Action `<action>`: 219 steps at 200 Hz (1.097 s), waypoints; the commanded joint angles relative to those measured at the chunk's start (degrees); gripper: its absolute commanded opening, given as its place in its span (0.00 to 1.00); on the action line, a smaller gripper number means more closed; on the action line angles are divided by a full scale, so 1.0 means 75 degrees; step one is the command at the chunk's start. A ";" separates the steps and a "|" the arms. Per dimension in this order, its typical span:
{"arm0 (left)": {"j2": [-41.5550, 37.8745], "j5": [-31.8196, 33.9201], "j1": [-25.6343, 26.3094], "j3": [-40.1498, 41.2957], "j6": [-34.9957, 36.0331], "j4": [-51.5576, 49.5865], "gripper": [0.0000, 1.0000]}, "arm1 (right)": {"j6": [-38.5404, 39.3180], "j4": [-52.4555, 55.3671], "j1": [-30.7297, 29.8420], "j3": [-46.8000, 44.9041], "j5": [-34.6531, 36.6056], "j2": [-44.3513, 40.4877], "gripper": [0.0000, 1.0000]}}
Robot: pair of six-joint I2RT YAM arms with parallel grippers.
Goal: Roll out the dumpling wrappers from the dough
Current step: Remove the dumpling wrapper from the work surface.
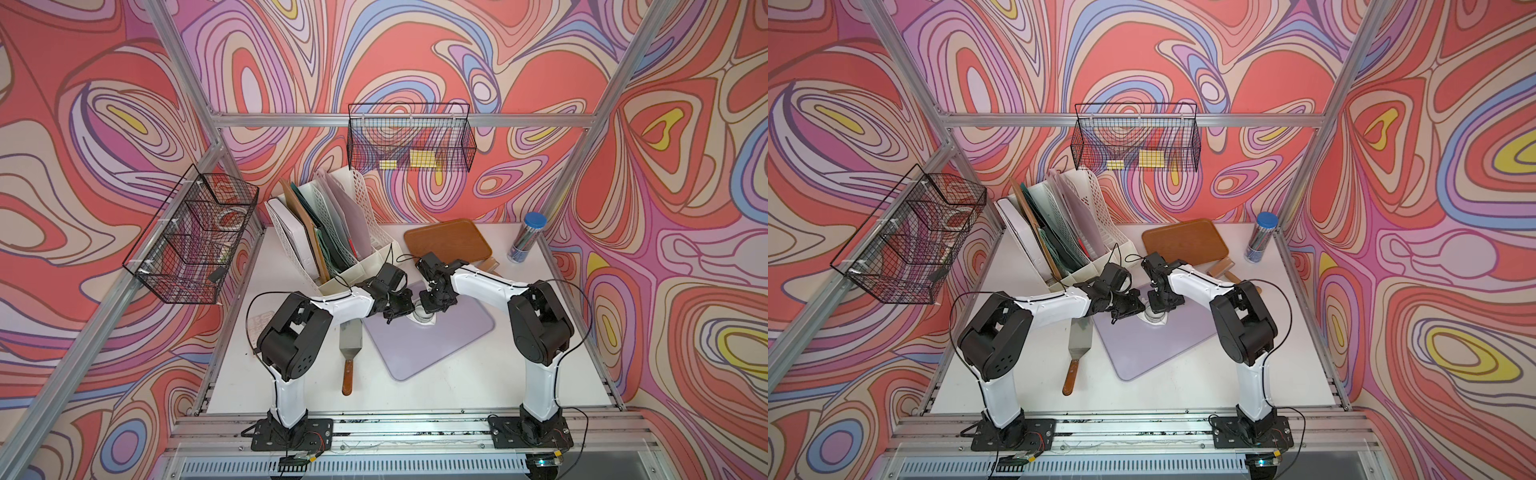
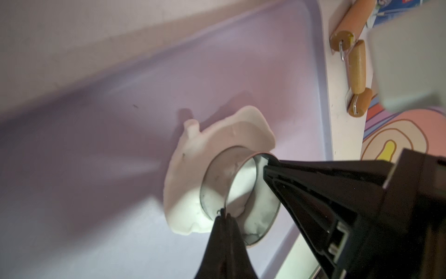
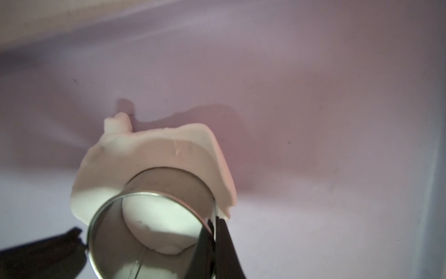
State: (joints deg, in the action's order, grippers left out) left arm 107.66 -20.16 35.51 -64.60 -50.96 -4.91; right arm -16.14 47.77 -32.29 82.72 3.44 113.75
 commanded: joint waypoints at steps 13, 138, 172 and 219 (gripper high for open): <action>-0.0395 0.0396 -0.0161 0.0451 -0.0174 0.0057 0.00 | -0.0051 0.0115 -0.0030 -0.0060 0.0171 0.0109 0.00; 0.0684 -0.0480 0.0064 -0.0269 -0.0383 0.0269 0.00 | -0.0110 0.0041 -0.0030 -0.0014 -0.0054 0.0184 0.00; 0.0914 -0.0017 0.0120 -0.0498 -0.0276 -0.0531 0.00 | -0.0169 0.0405 -0.0039 0.0090 0.0367 0.0241 0.00; 0.0975 0.0577 0.0096 -0.0092 -0.0183 -0.1027 0.00 | -0.0299 0.1301 -0.0030 0.0221 0.1695 0.0376 0.00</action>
State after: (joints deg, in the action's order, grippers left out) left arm 112.64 -20.08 36.18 -67.11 -53.56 -6.07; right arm -17.50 50.76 -32.80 84.03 7.60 114.61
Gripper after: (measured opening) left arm 0.051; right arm 0.071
